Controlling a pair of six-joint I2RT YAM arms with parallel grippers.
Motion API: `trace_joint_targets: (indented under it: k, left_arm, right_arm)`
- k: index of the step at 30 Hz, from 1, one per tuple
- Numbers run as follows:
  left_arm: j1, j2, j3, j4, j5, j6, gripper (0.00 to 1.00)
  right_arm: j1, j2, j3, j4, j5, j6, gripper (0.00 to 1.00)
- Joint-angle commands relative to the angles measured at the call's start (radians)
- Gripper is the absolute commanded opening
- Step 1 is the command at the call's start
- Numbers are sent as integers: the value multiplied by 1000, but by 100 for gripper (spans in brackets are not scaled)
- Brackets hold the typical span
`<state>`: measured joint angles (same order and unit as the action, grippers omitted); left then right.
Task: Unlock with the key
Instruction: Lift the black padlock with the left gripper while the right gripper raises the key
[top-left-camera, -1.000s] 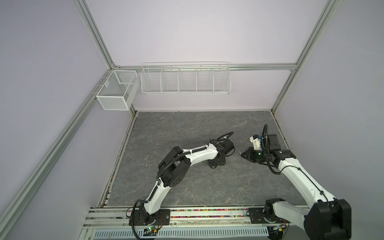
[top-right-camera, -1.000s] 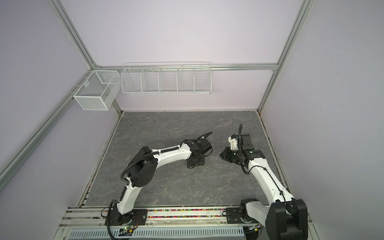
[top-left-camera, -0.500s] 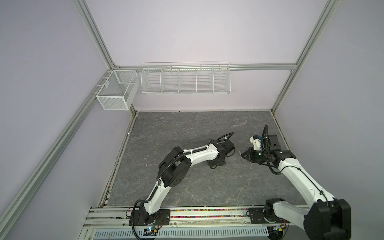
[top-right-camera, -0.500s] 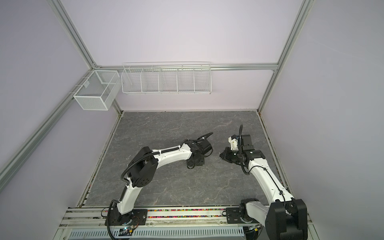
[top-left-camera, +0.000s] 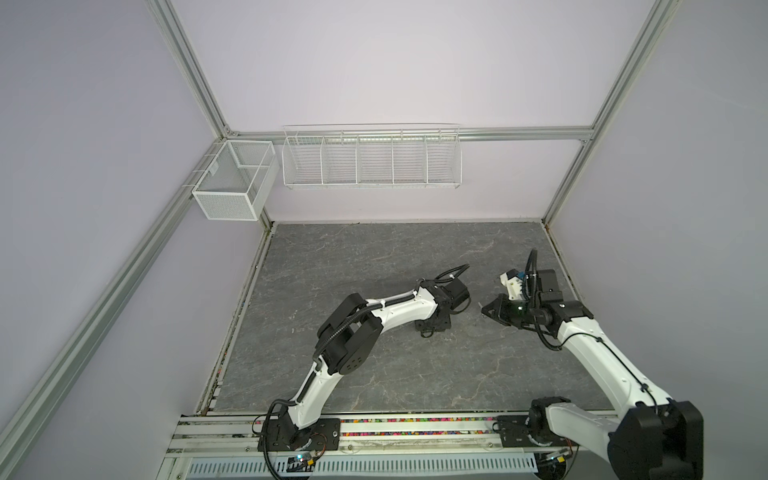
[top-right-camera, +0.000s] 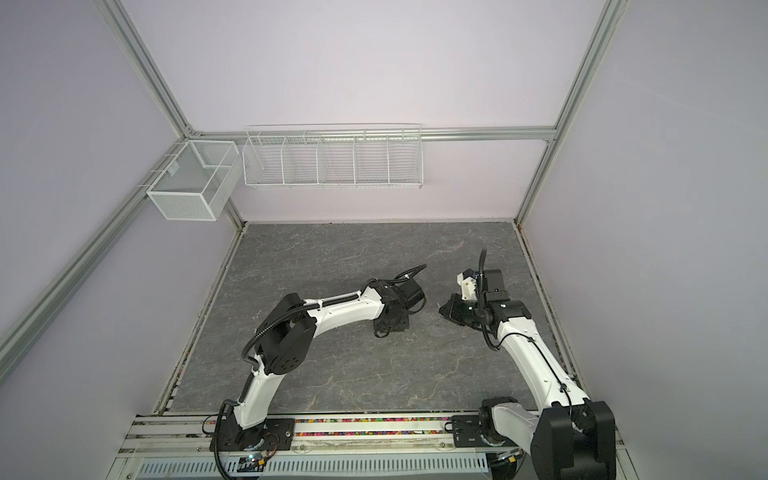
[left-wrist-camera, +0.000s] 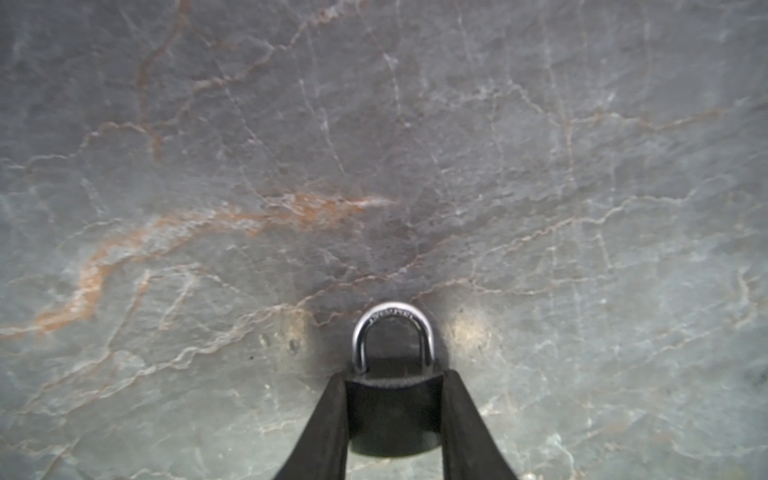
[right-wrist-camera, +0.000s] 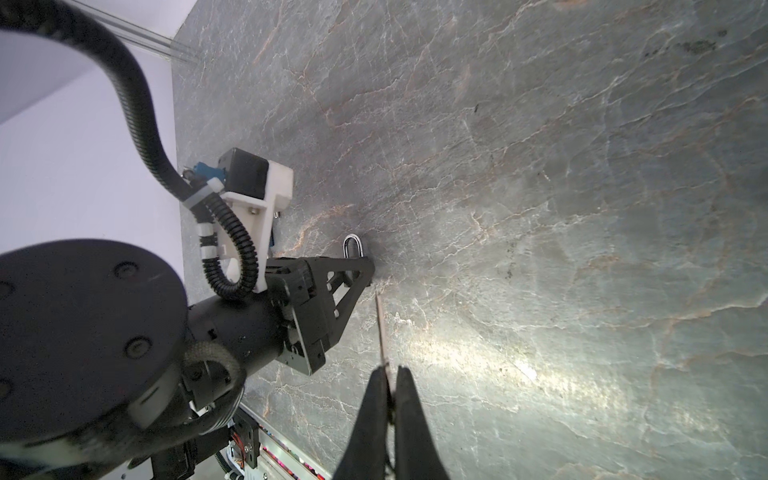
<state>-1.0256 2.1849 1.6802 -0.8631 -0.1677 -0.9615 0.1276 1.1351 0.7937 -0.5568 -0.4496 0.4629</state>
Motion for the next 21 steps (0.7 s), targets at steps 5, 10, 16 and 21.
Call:
trace_joint_targets:
  k: [5, 10, 16, 21]
  left_arm:
    - [20, -152, -32, 36, -210, -28, 17]
    - [45, -286, -2, 55, -274, -32, 15]
    - [76, -519, -174, 320, -181, -97, 12]
    - [97, -693, -351, 538, -92, -219, 10]
  right_arm:
    - [67, -69, 21, 20, 43, -32, 7]
    - [190, -131, 38, 64, 112, -32, 7]
    - [317, -209, 36, 130, 255, -31, 7]
    - [444, -218, 64, 184, 366, -27, 7]
